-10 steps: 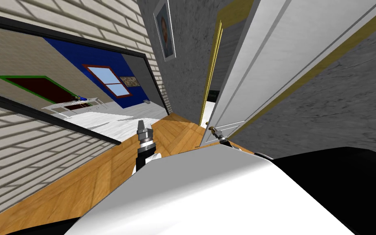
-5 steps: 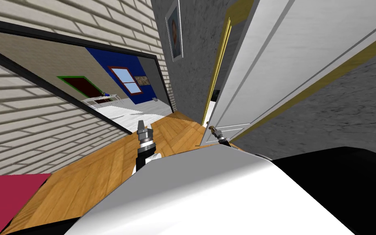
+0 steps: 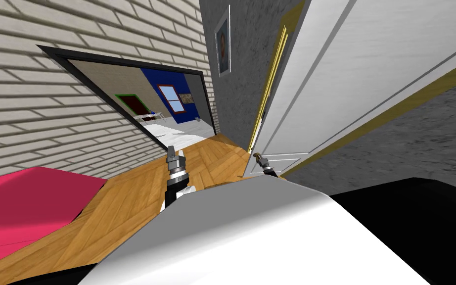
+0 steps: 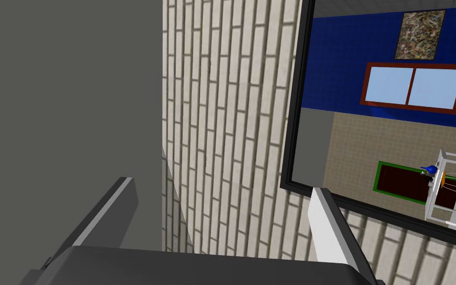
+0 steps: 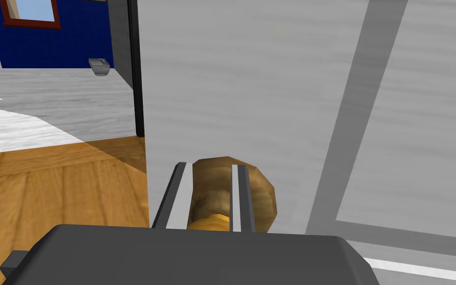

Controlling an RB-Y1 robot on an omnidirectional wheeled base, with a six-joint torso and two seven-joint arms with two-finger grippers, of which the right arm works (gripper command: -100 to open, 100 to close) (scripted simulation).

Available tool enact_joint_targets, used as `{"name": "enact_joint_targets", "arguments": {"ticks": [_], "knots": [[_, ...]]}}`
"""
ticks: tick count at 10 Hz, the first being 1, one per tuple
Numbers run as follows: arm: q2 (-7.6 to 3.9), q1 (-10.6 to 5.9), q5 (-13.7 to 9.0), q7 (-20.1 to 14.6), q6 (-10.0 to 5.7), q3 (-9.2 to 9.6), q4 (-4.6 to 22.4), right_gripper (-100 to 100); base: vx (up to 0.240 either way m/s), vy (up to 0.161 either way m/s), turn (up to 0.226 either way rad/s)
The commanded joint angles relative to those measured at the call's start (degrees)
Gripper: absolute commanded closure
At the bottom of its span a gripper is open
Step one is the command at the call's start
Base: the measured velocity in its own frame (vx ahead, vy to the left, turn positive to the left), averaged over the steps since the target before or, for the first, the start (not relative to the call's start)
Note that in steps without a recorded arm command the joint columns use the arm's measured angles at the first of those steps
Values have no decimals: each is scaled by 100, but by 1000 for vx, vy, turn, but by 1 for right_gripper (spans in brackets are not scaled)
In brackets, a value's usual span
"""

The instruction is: Pull the door open

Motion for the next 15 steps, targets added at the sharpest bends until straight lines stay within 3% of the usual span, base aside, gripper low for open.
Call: {"name": "enact_joint_targets", "arguments": {"ticks": [1, 7, 9, 11, 15], "knots": [[176, 84, -86, 189, 199, 76, -66, 100, -185, -70, 172], [199, 104, -129, 255, 242, 64, -117, 100, -40, -10, 28], [269, 163, -255, 451, 369, 30, -266, 100, -93, -42, 172], [269, 163, -255, 451, 369, 30, -266, 100, -83, -30, 29], [354, 235, -410, 689, 522, -12, -447, 100, -112, -29, 106]]}}
